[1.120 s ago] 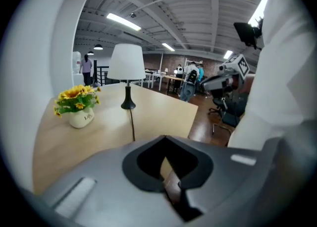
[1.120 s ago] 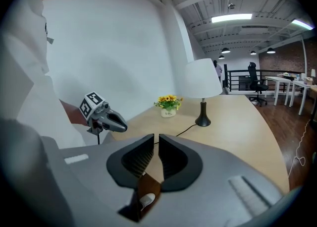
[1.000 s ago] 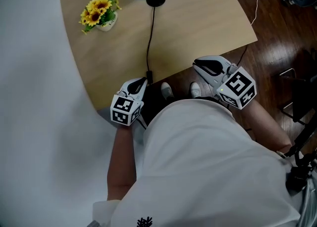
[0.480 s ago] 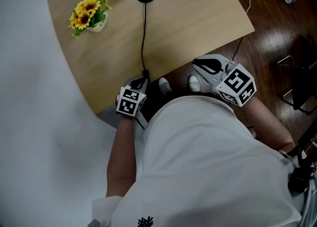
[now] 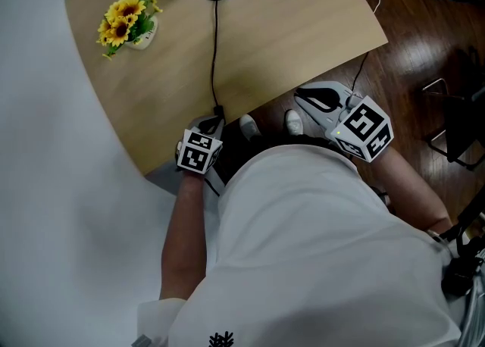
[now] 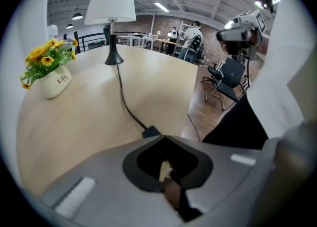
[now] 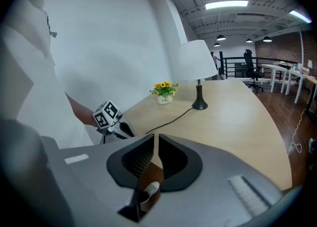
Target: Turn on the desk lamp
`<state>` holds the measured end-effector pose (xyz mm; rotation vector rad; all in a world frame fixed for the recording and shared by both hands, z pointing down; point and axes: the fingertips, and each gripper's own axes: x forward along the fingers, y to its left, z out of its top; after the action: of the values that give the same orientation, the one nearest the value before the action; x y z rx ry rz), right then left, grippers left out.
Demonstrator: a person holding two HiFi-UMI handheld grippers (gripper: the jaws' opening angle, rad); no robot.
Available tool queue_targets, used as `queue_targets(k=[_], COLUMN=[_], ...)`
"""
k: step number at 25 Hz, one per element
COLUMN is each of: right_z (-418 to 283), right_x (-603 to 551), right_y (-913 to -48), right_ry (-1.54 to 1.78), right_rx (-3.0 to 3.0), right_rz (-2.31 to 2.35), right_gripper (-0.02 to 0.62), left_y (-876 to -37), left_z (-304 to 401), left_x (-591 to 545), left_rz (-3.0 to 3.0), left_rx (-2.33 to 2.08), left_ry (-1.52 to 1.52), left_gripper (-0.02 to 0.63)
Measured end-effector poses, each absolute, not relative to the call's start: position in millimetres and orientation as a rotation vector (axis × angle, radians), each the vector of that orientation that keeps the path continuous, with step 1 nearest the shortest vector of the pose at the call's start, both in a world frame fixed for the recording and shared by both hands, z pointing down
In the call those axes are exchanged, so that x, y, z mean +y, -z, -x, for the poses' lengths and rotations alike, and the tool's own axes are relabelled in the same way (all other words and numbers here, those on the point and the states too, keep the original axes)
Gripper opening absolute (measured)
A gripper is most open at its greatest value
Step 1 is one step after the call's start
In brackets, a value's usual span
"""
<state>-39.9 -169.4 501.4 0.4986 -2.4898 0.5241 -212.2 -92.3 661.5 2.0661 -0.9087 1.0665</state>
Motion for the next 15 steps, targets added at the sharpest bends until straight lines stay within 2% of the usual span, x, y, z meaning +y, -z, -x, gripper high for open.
queue_targets(k=[15], right_z=[40.9], right_x=[-163.3], right_y=[-506.3], right_ry=[-0.539], right_rx=[-2.487], right_rz=[-0.481], right_gripper=[0.031], left_y=[-663.9], left_z=[211.8], left_x=[-93.5], left_rz=[-2.017], left_rx=[-0.859], left_ry=[-1.109], left_gripper=[0.018])
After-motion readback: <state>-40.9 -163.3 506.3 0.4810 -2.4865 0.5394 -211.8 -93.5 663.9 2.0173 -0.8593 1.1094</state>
